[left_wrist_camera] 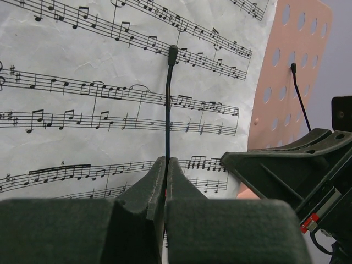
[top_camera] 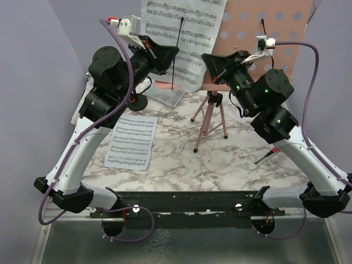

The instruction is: Pack up the instrument practice props

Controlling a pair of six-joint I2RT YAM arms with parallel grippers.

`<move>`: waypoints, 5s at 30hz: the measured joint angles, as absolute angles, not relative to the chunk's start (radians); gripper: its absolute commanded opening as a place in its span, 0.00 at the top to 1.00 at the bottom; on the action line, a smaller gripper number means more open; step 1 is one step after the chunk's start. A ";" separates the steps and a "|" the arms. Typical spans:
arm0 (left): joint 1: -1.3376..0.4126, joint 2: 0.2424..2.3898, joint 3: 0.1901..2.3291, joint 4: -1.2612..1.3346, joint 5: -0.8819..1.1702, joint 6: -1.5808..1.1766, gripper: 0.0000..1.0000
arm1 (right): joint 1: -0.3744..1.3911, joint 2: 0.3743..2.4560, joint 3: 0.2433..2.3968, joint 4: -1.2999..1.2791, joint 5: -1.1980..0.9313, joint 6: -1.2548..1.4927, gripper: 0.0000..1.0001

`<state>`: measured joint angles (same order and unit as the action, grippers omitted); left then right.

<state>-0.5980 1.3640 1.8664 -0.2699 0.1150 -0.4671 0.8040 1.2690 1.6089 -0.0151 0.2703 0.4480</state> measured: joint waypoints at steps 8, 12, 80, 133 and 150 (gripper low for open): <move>-0.598 1.359 1.857 -0.262 0.112 -0.467 1.00 | 0.804 1.203 1.570 -0.007 0.287 0.403 1.00; -0.598 1.359 1.856 -0.260 0.110 -0.467 1.00 | 0.804 1.145 1.555 -0.006 0.318 0.372 1.00; -0.636 1.028 1.305 -0.165 0.291 -0.769 0.32 | 0.804 0.786 1.360 -0.287 0.361 0.449 1.00; -0.833 1.016 1.069 0.159 0.032 -0.815 1.00 | 0.804 0.715 1.242 -0.283 0.329 0.453 0.83; -0.833 0.915 1.285 -0.403 0.120 -0.248 1.00 | 0.804 0.619 1.251 -0.255 0.332 0.204 0.24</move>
